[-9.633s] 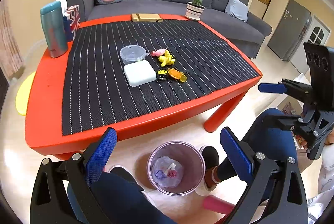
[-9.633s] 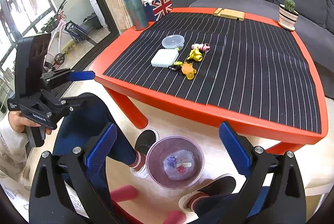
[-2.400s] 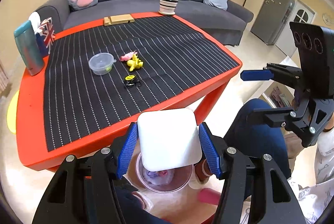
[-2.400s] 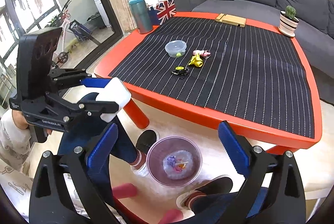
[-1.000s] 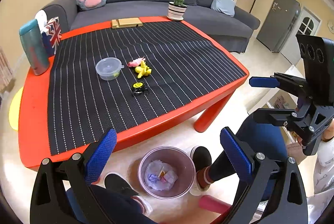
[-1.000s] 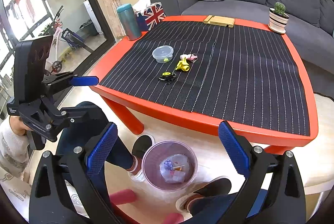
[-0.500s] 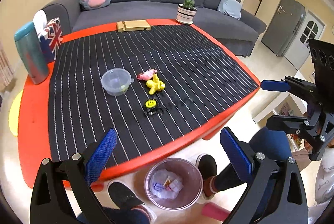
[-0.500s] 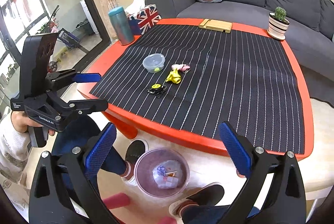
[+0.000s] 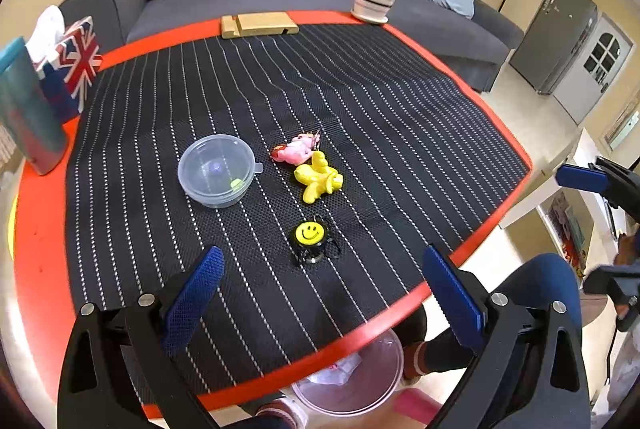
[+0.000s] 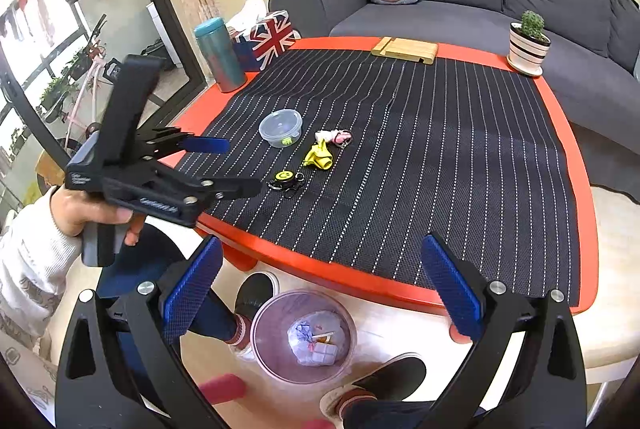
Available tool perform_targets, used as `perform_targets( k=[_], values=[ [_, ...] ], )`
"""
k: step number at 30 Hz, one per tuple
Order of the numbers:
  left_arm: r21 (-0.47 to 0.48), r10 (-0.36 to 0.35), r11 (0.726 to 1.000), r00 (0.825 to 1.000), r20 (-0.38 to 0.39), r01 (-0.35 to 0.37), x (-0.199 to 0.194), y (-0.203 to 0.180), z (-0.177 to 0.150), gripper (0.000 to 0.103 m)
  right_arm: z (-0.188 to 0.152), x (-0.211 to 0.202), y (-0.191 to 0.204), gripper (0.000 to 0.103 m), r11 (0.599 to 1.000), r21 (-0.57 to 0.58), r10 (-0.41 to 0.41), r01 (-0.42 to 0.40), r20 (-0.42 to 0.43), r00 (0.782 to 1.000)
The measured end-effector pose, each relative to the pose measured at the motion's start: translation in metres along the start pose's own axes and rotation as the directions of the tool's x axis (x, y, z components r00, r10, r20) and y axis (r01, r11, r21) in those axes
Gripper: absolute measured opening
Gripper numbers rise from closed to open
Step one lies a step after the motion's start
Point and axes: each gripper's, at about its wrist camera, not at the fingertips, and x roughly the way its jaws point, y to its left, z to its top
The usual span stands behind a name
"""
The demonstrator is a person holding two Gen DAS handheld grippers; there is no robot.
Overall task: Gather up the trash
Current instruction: 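Move the left tool to the yellow smiley keychain, then close the left tool on the smiley keychain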
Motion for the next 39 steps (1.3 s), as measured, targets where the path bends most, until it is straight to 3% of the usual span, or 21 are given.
perform_targets(
  k=[11,15,24,39],
  values=[
    [-0.007,0.017,1.000,0.997,-0.074,-0.018,0.038,0.003,0.008,0.093,-0.002,0.001,-0.008,0.098,1.000,0.017,-0.004,0.004,-0.004,1.000],
    [-0.004,0.025,1.000,0.996,-0.085,-0.025,0.043,0.002,0.008,0.066,-0.003,0.002,-0.011,0.098,1.000,0.020,-0.004,0.004,-0.008,1.000],
    [0.008,0.032,0.999,0.995,-0.099,-0.032,0.048,0.000,0.008,0.025,-0.003,0.005,-0.012,0.098,1.000,0.020,0.000,0.000,-0.009,1.000],
    [0.003,0.032,0.999,0.998,-0.054,-0.032,0.027,0.003,0.005,0.025,0.006,0.015,-0.009,0.098,1.000,0.006,0.005,-0.005,-0.012,1.000]
  ],
)
